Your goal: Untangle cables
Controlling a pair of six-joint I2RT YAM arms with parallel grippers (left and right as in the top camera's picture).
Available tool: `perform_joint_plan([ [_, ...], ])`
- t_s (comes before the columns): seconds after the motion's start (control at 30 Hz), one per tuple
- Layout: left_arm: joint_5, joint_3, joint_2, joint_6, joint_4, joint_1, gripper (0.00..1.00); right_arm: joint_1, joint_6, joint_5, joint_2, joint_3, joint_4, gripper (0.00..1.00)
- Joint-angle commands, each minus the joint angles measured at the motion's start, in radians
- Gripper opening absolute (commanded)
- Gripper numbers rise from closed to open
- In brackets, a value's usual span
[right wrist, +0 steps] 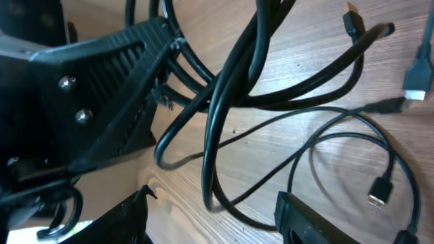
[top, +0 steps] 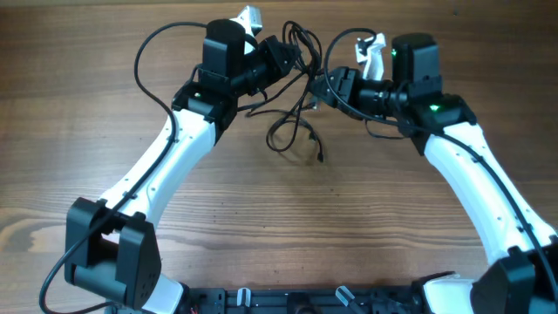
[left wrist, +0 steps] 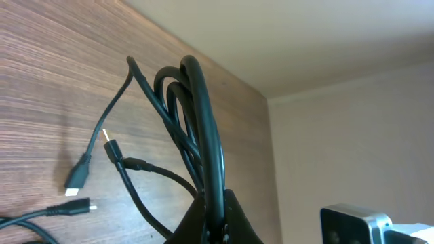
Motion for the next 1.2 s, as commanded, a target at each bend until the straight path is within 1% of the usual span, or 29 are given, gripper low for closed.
perform_joint_plan([
  [0.0, -0.048, 0.007, -0.021, -0.043, 0.01, -0.017, 0.04, 0.014, 0.048, -0.008, 0.06, 0.018, 0.044, 0.63],
  [0.1, -0.04, 0.007, -0.021, -0.046, 0.009, -0.019, 0.04, 0.017, 0.052, -0.039, 0.095, 0.018, 0.098, 0.63],
  [0.27, -0.04, 0.007, -0.021, -0.046, -0.031, -0.019, 0.04, 0.017, 0.054, -0.046, 0.098, 0.018, 0.14, 0.63],
  [0.47, -0.04, 0.007, -0.021, -0.047, -0.038, -0.019, 0.04, 0.017, 0.061, -0.053, 0.098, 0.018, 0.141, 0.63],
  [0.57, -0.04, 0.007, -0.021, -0.076, -0.038, -0.019, 0.04, 0.018, 0.071, -0.052, 0.099, 0.018, 0.143, 0.63],
  [0.67, -0.04, 0.007, -0.021, -0.075, -0.045, -0.029, 0.04, 0.026, 0.078, -0.027, 0.101, 0.018, 0.145, 0.63],
  [0.8, -0.042, 0.007, -0.021, -0.075, -0.061, -0.049, 0.04, 0.042, 0.103, -0.021, 0.11, 0.018, 0.169, 0.61],
  [0.97, -0.041, 0.007, -0.021, -0.075, -0.074, -0.051, 0.04, 0.05, 0.108, 0.039, 0.11, 0.018, 0.155, 0.5],
  [1.13, -0.039, 0.007, -0.021, -0.076, -0.1, -0.052, 0.04, 0.051, 0.108, 0.09, 0.114, 0.016, 0.146, 0.43],
  [1.17, -0.039, 0.007, -0.021, -0.075, -0.111, -0.052, 0.04, 0.051, 0.108, 0.091, 0.116, 0.016, 0.146, 0.4],
])
